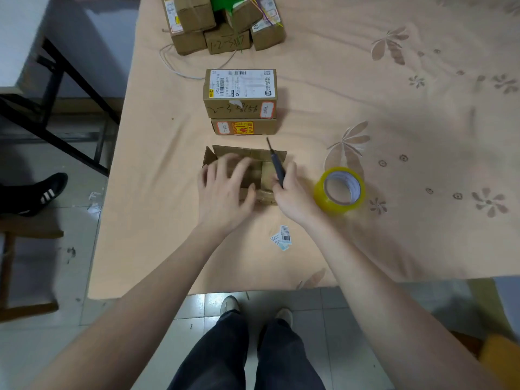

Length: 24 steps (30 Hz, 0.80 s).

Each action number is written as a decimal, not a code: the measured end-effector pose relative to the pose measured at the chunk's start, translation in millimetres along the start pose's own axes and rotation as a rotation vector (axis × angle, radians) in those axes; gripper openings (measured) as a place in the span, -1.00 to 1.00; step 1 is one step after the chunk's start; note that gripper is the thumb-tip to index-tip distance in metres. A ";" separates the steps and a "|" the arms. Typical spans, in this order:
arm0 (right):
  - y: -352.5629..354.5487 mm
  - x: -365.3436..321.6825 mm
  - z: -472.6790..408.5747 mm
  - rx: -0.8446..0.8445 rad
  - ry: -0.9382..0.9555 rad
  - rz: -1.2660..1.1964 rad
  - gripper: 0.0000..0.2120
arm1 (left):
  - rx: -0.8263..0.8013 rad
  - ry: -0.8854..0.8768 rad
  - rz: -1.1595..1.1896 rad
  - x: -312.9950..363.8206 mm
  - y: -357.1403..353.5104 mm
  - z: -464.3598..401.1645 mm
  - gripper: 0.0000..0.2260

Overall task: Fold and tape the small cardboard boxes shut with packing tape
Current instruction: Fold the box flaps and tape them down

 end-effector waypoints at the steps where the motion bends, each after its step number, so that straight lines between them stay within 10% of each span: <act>1: 0.5 0.7 -1.7 -0.001 -0.028 -0.040 -0.86 | -0.108 -0.090 -0.008 3.4 -7.3 2.4 -0.64; 8: 41.7 31.5 -0.6 0.294 -0.140 -0.228 -0.85 | -0.353 -0.204 -0.038 1.4 -33.7 7.1 -0.61; 17: -2.5 64.7 5.6 0.042 -0.230 0.203 -0.57 | -0.245 -0.215 0.000 6.2 -31.9 9.3 -0.65; 24: 9.8 1.9 26.0 0.168 0.227 0.156 -0.51 | 0.101 0.055 0.038 -14.5 5.6 9.9 -0.29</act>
Point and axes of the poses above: each hand's wrist, its own z-axis away from the middle knuckle, its own y-axis out of the back of the hand, x = y × z, the point moved 8 cm from there along -z, towards the middle knuckle, and after that the axes turned 13 degrees about -y, right-handed, at the moved point
